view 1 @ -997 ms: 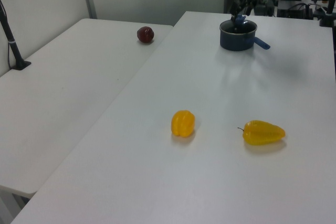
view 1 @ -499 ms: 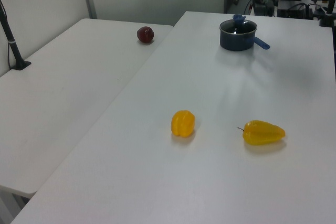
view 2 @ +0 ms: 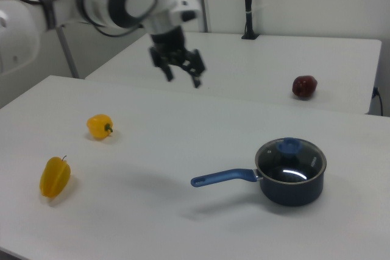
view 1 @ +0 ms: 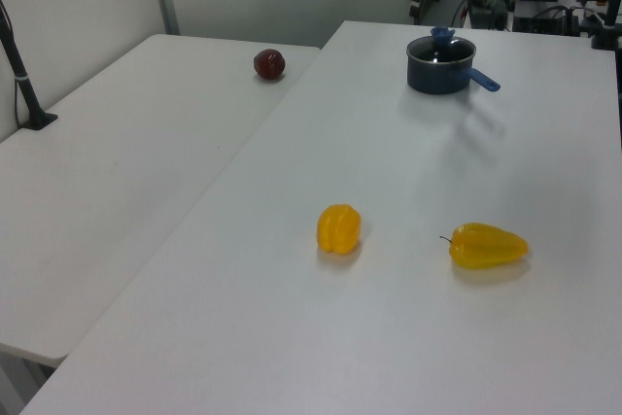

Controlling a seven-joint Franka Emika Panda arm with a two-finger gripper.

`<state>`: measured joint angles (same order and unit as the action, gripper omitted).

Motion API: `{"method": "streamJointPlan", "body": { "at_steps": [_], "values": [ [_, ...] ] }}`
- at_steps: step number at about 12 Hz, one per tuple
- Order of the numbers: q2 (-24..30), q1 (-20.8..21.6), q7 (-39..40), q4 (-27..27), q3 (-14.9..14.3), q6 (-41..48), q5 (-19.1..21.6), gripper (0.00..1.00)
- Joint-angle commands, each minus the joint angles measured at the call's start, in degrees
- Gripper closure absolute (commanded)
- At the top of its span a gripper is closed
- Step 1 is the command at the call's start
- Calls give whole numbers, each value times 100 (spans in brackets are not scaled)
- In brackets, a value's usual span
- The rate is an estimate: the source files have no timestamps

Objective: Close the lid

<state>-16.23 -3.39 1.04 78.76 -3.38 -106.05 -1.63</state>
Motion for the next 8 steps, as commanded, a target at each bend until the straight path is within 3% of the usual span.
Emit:
{"method": "streamJointPlan", "body": {
  "at_steps": [1,3,6,8],
  "values": [
    [602,750,19,367,-67,777,-171,0],
    [761,1093,-295,586,-75,1049,-180,0],
    [1156,1121,-508,1070,-67,1183,-250,0],
    [1166,1077,-517,1062,-67,1192,-250,0]
  ]
}}
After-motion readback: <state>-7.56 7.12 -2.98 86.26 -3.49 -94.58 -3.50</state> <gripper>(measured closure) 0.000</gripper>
